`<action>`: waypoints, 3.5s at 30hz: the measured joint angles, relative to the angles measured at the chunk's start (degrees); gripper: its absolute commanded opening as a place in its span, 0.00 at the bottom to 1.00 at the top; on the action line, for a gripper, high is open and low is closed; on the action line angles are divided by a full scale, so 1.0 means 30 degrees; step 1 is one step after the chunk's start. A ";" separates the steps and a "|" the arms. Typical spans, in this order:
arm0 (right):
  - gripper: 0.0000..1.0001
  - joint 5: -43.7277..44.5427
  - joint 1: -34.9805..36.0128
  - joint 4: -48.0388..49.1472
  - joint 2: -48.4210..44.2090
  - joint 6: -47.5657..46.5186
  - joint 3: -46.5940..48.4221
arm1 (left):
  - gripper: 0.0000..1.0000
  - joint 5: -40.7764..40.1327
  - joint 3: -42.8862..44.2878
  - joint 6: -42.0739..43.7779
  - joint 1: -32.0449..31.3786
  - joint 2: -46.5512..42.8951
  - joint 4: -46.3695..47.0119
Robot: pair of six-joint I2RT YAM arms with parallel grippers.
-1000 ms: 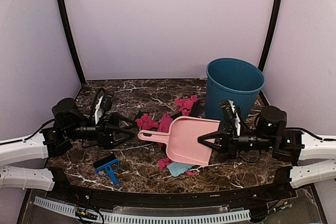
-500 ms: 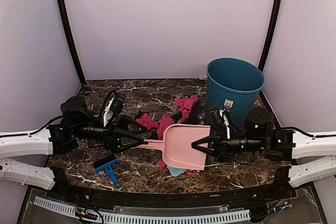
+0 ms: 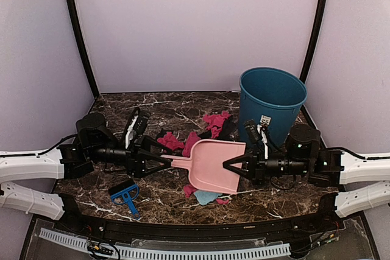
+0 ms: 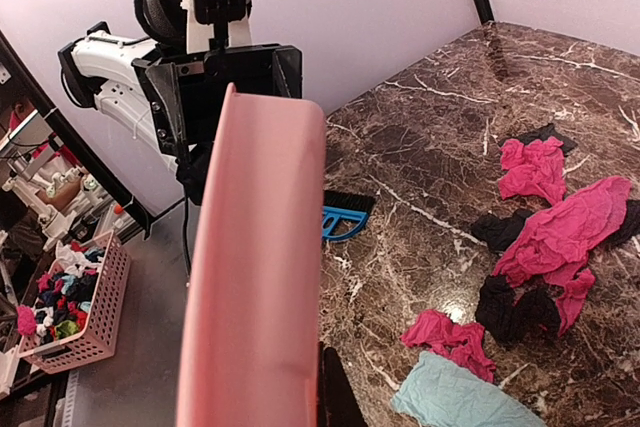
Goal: Sweep away the paper scraps from the table
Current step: Pass from the right arm to the left, then adjust the broom at the center of the board.
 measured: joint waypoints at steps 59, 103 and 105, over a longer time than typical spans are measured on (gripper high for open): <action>0.86 0.5005 -0.0612 -0.1763 0.0233 -0.1093 0.0335 | 0.00 -1.1322 -0.0379 -0.4867 -0.0328 -0.7133 -1.1169; 0.83 0.9872 0.8327 0.0619 2.0210 -0.1282 1.3376 | 0.00 -2.2884 0.0015 -1.0331 -0.0313 -1.2990 -2.0196; 0.83 1.0244 0.8451 0.0525 2.0560 -0.1173 1.3719 | 0.00 -2.3132 0.0022 -1.0462 -0.0313 -1.3165 -2.0356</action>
